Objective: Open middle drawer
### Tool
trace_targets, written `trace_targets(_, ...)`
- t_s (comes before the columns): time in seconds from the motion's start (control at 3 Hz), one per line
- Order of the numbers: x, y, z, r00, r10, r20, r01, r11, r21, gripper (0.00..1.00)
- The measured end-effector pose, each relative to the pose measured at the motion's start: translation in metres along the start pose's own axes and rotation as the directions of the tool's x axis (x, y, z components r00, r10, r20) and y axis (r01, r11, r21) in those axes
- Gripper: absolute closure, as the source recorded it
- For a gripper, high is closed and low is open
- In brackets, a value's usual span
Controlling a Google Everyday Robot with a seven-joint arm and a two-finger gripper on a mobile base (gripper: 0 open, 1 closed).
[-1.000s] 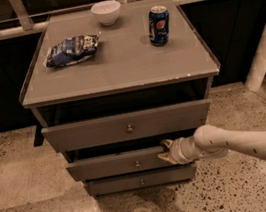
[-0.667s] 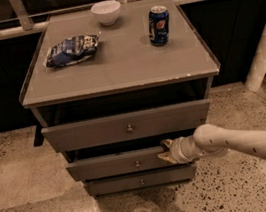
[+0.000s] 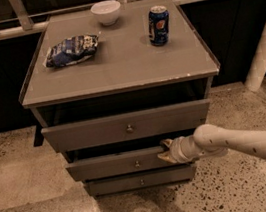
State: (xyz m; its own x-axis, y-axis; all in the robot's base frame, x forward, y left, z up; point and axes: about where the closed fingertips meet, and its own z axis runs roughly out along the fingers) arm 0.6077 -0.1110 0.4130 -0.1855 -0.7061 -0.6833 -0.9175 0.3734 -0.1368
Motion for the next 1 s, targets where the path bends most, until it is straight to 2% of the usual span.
trace_targets(1.0, 0.0014, 0.0039, 0.0023, 1.000, -0.001, 0.010, 0.001, 0.9998, 0.019, 1.00)
